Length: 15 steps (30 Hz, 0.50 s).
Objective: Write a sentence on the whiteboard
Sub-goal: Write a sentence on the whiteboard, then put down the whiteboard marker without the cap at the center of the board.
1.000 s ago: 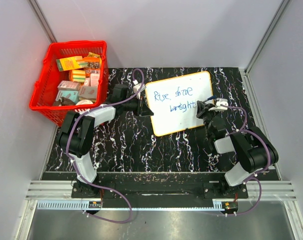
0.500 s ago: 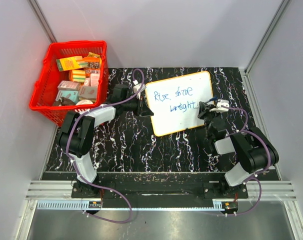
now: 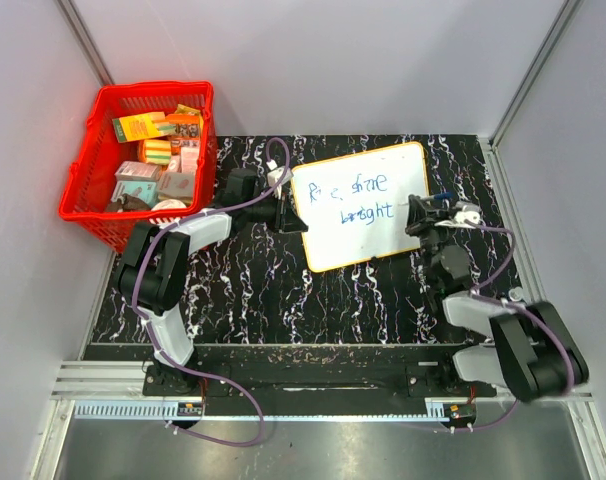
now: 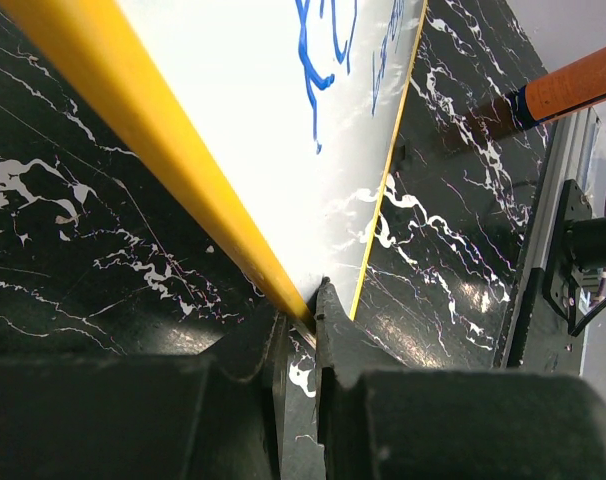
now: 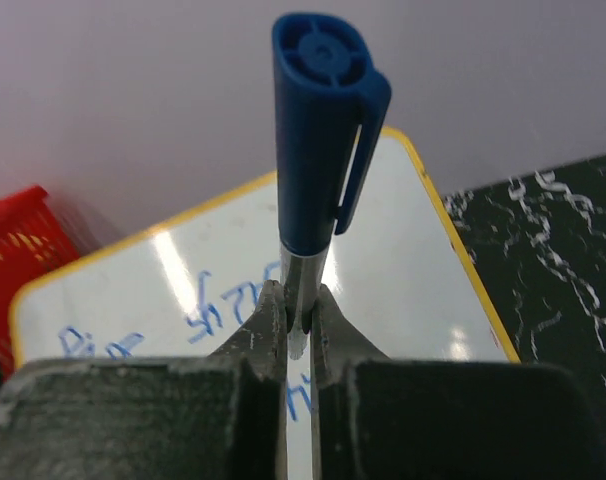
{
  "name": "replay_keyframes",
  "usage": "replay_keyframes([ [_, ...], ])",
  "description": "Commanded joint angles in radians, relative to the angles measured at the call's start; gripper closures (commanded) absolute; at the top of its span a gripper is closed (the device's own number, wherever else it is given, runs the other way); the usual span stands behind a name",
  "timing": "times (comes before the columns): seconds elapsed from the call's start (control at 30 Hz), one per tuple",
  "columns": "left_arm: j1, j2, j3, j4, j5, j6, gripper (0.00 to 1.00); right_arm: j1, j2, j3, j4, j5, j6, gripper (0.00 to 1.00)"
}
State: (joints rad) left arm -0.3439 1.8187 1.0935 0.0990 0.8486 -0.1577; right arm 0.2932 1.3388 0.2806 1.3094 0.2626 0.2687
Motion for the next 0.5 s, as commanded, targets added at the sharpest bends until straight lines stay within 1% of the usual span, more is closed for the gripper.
replay_keyframes([
  [0.0,-0.003,0.008,0.023,0.013,-0.14,0.129,1.0,-0.005,-0.22,-0.006,-0.076,-0.045,0.05,1.0],
  [0.03,-0.003,0.008,0.023,0.013,-0.14,0.129,1.0,-0.005,-0.293,-0.004,-0.12,-0.049,0.053,1.0],
  [0.07,-0.003,0.007,0.023,0.015,-0.14,0.129,1.0,-0.005,-0.328,-0.003,-0.215,-0.052,0.058,1.0],
  [0.13,-0.004,0.005,0.022,0.013,-0.138,0.13,1.0,-0.005,-0.419,0.017,-0.322,-0.059,0.084,1.0],
  [0.17,-0.004,0.005,0.022,0.015,-0.138,0.13,1.0,-0.005,-0.444,0.026,-0.429,-0.068,0.092,1.0],
  [0.23,-0.006,0.004,0.02,0.013,-0.137,0.13,1.0,-0.005,-0.508,0.051,-0.533,-0.069,0.127,1.0],
  [0.27,-0.004,0.004,0.019,0.015,-0.138,0.13,1.0,-0.005,-0.526,0.057,-0.62,-0.074,0.139,1.0],
  [0.33,-0.004,0.002,0.022,0.013,-0.138,0.13,1.0,-0.005,-0.562,0.069,-0.7,-0.088,0.177,1.0],
  [0.37,-0.004,0.002,0.022,0.013,-0.14,0.13,1.0,-0.003,-0.572,0.074,-0.779,-0.098,0.193,1.0],
  [0.43,-0.004,0.001,0.02,0.013,-0.14,0.13,1.0,-0.005,-0.595,0.084,-0.867,-0.097,0.243,1.0],
  [0.47,-0.006,0.002,0.02,0.013,-0.14,0.13,1.0,-0.005,-0.602,0.088,-0.962,-0.095,0.298,1.0],
])
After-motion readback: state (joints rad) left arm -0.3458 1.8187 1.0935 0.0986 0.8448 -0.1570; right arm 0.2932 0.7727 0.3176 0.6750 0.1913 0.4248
